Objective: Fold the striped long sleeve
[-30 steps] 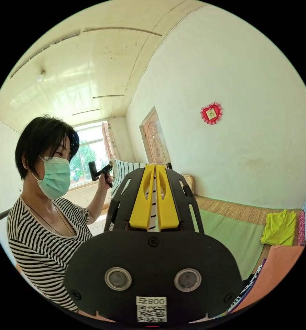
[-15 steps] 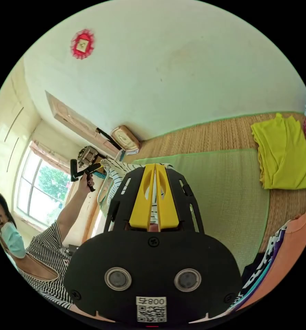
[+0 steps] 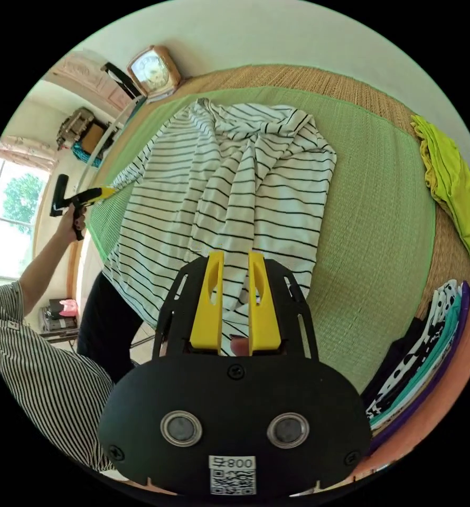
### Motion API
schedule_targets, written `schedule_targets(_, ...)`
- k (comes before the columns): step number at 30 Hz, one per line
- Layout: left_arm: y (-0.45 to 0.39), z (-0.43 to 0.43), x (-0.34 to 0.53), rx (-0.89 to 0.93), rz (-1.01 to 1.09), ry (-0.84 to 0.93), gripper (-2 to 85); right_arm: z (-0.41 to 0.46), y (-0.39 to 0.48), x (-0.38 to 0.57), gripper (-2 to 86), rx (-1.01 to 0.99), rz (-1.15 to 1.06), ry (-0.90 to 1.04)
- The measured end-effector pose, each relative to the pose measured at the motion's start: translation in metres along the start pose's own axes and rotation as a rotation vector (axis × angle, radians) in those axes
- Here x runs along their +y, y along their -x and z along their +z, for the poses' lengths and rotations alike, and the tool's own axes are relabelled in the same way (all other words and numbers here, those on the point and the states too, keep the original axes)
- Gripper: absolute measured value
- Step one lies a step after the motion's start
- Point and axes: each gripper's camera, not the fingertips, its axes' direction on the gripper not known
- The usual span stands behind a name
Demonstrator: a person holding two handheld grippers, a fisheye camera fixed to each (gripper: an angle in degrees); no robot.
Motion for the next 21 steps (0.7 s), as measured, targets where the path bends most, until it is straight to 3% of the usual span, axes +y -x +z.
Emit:
schedule_targets(2, 0.006, 0.009, 0.003, 0.012, -0.010, 0.027, 10.0, 0.020, 0.012, -0.005, 7.8, 0.085, -0.008, 0.051)
schedule_targets(13, 0.035, 0.065, -0.006, 0.146, -0.038, 0.098, 9.7, 0.071, 0.033, -0.039, 0.4, 0.108, 0.049, 0.129)
schedule_targets(21, 0.055, 0.076, -0.033, 0.123, -0.003, 0.064, 9.6, 0.073, 0.050, -0.048, 4.4, 0.173, 0.033, 0.094)
